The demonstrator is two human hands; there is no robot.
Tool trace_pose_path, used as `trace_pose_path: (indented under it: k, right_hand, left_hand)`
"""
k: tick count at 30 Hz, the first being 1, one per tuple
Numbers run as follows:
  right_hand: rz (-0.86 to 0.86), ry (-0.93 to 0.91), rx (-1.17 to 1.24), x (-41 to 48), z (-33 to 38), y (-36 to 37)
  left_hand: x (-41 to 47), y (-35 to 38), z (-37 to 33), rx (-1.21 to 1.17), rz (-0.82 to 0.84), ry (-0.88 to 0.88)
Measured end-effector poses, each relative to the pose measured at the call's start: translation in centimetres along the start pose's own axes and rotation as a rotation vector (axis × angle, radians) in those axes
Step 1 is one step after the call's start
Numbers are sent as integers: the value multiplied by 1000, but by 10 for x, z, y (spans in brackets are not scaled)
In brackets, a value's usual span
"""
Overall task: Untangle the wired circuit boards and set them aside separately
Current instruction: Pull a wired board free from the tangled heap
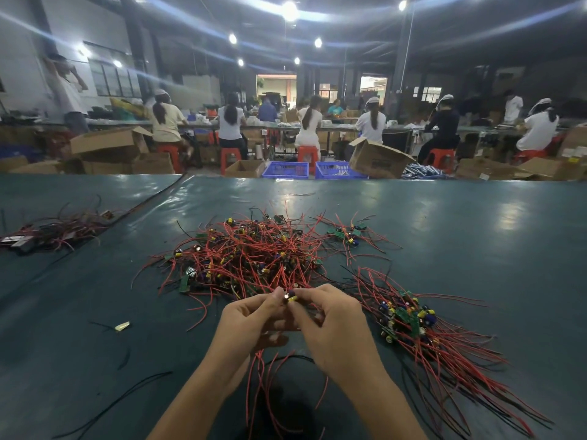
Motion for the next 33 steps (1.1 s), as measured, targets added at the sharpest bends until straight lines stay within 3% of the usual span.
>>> trace_pose_path:
  k: [4,8,12,14,20,26,30,33]
  right_hand:
    - [-138,-10,-149,7,-6,-20]
    - [-321,139,-341,14,-27,-50]
    - [-217,417,-598,14,-49,-66]
    - [-180,466,-610,14,-50,-63]
    - [-153,281,-353,8,-31,-24]
    - [13,134,-293,-3,-27,13]
    - [104,109,-270,-10,-31,25]
    - [128,111,-264,-12,-35,28]
  left_hand:
    - [0,1,0,-11,13,21]
    - [5,-7,1,98,-60,67]
    - [14,-23,10,607,-202,342]
    - [17,-30,17,867,-237,480]
    - [28,-36,40,1314,-98,418]
    - [38,-40,44,1389,-235,523]
    - [53,-51,51,1495,-91,330]
    - [61,-51,53,1550,-52,300]
Point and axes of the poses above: each hand's wrist, its own x-axis towards the middle knuckle, its own y-axis out of the palm, z = x × y, the point moved 1 cm from there along x, towards the middle knuckle, and after that the axes turned 7 degrees about -z, right-handed, at the moved point
